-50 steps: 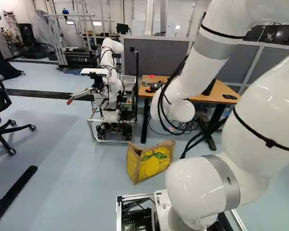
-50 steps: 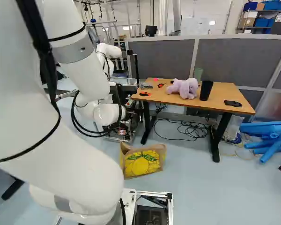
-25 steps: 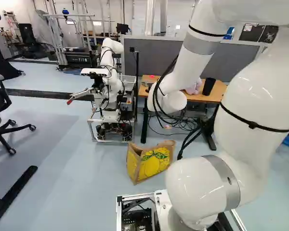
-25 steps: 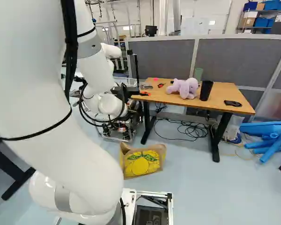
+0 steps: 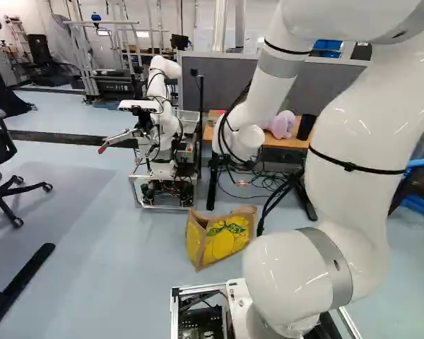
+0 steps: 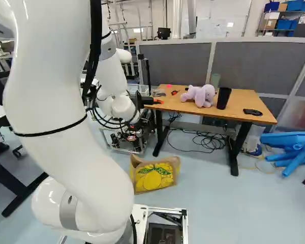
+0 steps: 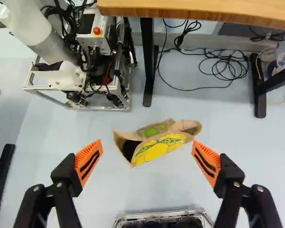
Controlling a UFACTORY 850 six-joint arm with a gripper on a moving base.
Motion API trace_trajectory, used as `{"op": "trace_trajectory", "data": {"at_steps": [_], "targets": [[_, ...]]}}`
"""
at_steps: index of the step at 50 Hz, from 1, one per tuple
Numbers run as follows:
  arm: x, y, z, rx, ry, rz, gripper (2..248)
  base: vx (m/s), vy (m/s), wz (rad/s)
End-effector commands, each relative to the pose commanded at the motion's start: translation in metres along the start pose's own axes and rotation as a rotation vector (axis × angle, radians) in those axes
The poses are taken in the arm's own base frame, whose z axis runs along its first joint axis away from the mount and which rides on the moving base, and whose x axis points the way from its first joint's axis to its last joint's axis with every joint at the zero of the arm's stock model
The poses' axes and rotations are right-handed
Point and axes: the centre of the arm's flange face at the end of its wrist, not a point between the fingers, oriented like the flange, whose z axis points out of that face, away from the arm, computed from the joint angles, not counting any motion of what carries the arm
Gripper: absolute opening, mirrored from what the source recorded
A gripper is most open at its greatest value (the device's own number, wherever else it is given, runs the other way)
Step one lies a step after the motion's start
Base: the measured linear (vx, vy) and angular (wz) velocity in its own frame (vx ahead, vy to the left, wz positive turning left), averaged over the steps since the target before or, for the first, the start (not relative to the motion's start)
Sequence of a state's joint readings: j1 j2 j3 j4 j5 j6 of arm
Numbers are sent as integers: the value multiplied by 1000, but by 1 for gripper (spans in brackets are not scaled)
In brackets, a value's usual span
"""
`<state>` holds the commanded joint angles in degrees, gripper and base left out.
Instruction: Pick up the bag on the ground and place it on the table
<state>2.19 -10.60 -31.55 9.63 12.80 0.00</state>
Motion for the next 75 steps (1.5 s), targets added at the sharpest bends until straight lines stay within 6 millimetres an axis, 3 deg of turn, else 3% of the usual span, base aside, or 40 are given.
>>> {"op": "trace_trajectory", "data": {"at_steps": [24,75], "targets": [[18,-4,46,-11,-79,22,247,0,0,0],[1,-4,116,-30,-185,18,247,0,0,0]]}}
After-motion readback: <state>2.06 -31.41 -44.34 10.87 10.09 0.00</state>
